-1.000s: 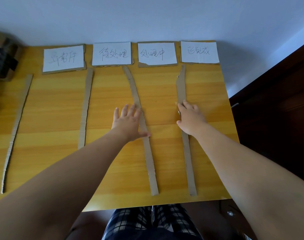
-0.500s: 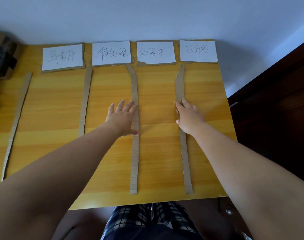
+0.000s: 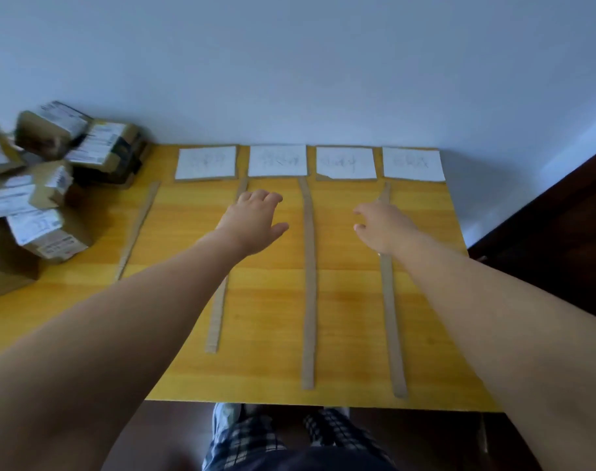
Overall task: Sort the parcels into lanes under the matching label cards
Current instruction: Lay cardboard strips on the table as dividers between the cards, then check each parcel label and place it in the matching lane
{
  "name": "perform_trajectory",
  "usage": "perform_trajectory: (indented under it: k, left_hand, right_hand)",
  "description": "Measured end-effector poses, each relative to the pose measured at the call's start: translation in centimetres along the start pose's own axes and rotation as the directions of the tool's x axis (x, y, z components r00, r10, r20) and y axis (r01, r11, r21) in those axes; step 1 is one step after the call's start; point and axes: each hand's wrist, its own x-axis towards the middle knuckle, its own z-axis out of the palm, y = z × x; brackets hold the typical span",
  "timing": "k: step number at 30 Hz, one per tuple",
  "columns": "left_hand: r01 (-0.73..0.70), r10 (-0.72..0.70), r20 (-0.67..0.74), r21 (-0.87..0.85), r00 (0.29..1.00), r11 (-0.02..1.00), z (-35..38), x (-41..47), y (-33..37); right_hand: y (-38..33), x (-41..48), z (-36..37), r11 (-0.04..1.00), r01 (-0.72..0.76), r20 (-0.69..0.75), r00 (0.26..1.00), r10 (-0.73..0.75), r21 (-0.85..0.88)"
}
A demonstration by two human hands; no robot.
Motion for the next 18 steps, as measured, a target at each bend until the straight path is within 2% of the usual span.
perform_trajectory:
  k: [4, 9, 18]
  left_hand:
    - [0.027, -0.029, -0.071, -0.030, 0.997, 0.999, -4.1, -2.4, -5.1]
    - [0.081, -0.088, -0.090, -0.075, 0.992, 0.994, -7.0, -6.1, -14.1]
    - [0.199, -0.225, -0.100, -0.219, 0.969, 0.955, -9.5, -10.6, -28.9]
  right_hand:
    - [-6.2, -0.3, -1.6, 0.997, 0.038, -0.100, 0.995, -0.031, 0.063]
    - [-16.8, -0.3, -0.8, 0.974, 0.105, -0.171, 0.983, -0.071, 0.199]
    - [-32.4, 0.8, 3.2, 0.903, 0.154, -0.194, 0.978, -0.081, 0.400]
